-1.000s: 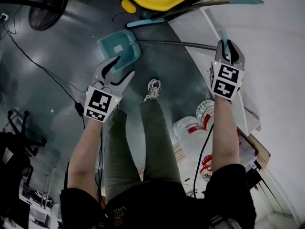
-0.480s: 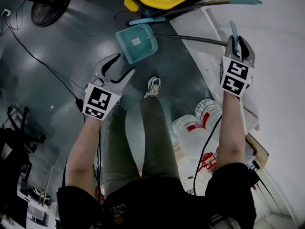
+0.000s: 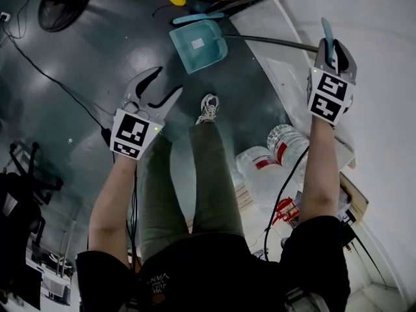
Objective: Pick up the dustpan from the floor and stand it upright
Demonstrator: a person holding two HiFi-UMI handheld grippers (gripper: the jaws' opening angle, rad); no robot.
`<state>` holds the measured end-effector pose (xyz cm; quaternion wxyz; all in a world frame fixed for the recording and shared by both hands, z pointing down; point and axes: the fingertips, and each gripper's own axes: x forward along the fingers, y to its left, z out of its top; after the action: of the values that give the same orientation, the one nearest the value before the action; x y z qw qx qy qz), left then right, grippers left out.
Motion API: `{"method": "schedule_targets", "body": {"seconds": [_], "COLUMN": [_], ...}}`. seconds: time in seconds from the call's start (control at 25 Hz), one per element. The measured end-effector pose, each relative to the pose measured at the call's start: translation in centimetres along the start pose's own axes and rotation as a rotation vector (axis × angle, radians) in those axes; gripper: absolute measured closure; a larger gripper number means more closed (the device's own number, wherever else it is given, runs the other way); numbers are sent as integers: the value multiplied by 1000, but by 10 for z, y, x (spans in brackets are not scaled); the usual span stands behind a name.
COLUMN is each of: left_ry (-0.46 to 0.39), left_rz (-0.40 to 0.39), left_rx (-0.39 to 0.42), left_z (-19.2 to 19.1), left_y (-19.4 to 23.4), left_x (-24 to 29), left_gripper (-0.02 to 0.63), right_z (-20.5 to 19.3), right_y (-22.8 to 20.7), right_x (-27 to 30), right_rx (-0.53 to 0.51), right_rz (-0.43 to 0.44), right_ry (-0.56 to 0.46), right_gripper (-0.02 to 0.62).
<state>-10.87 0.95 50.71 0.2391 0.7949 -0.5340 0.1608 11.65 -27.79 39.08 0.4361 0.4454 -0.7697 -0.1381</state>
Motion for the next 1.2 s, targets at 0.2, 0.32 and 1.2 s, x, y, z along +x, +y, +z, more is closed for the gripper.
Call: {"method": "schedule_targets", "body": {"seconds": [0.2,0.32,1.2], "left_ry": [1,0,-13], "left_rz": [-6,-12,-67], "left_rx": [-3,-3,33], "left_z": [-2,-3,12], "left_y": [-6,-10,-21], "left_x": [-1,0,-10], "left_gripper": [328,328,328], "right_z": [-5,-6,-7], "right_y": [-9,-14,54], "right_x": [-3,-6,-71], "right_rx": [0,-8,13], "right_rz": [-17,-29,95], "right_ry": [3,0,-147], "right_gripper": [503,502,483]}}
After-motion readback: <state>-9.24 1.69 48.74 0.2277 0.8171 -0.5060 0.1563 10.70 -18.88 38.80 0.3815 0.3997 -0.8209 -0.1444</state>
